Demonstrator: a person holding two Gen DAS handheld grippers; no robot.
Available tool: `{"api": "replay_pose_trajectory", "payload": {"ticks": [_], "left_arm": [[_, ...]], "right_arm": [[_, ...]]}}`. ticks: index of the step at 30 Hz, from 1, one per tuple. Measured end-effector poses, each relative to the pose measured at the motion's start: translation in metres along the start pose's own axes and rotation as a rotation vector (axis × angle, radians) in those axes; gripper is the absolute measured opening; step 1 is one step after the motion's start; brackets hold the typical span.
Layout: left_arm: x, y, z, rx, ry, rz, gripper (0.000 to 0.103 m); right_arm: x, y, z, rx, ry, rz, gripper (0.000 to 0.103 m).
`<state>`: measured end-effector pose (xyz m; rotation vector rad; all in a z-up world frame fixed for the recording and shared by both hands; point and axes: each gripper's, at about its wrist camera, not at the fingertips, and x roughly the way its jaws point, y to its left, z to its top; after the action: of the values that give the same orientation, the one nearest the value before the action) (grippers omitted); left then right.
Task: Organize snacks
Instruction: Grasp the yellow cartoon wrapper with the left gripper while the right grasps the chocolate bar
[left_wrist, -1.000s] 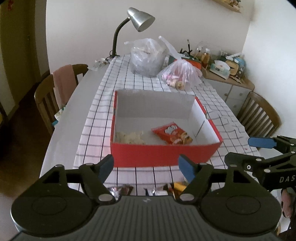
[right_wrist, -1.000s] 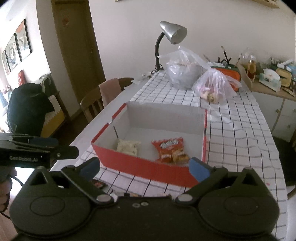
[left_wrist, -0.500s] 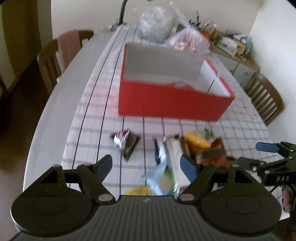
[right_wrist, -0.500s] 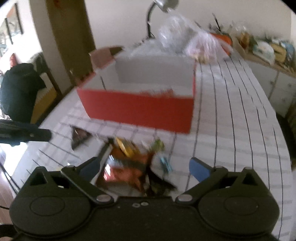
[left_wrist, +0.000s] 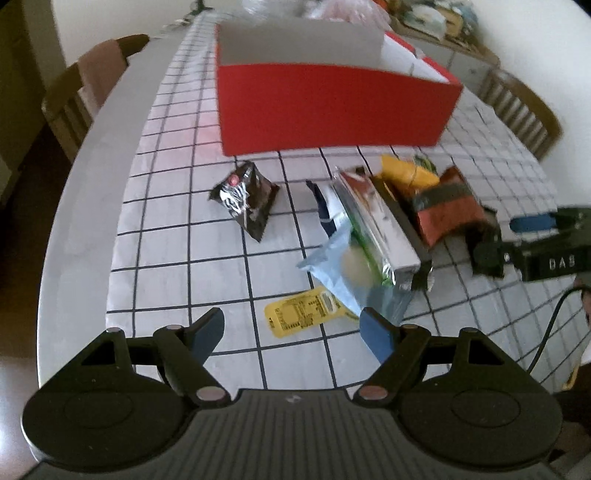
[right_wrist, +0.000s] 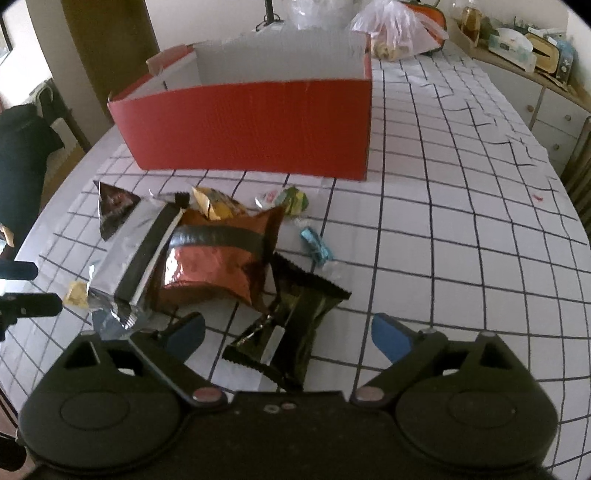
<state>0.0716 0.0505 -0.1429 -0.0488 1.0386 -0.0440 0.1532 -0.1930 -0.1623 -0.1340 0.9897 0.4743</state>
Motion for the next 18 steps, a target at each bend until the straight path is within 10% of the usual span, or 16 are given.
{"api": "replay_pose_trajectory", "payload": {"ticks": [18], "left_arm": [[0.032, -0.018, 0.017, 0.186, 0.060, -0.070, 0.073]], "right_arm": [[0.020, 0.002, 0.006, -0.031, 0.028, -0.012, 0.075]]}}
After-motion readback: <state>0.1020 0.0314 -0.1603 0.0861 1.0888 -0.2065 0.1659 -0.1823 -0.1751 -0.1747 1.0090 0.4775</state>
